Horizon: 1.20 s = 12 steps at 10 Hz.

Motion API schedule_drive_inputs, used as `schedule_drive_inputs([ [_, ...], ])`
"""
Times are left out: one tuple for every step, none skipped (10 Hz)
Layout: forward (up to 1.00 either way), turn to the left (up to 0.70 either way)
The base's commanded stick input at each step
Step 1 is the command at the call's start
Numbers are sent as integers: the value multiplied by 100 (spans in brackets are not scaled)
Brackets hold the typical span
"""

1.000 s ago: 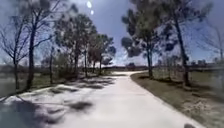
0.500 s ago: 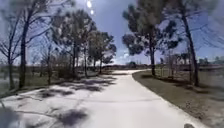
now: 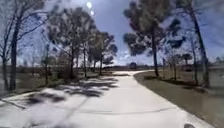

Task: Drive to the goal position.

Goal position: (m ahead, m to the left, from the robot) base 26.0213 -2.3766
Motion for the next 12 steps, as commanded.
schedule_drive_inputs([
  [85,-34],
  [85,-19],
  [85,-2],
  [85,0],
  [85,0],
  [85,0],
  [85,0],
  [85,0],
  [85,0],
  [85,0],
  [85,0],
  [85,0],
])
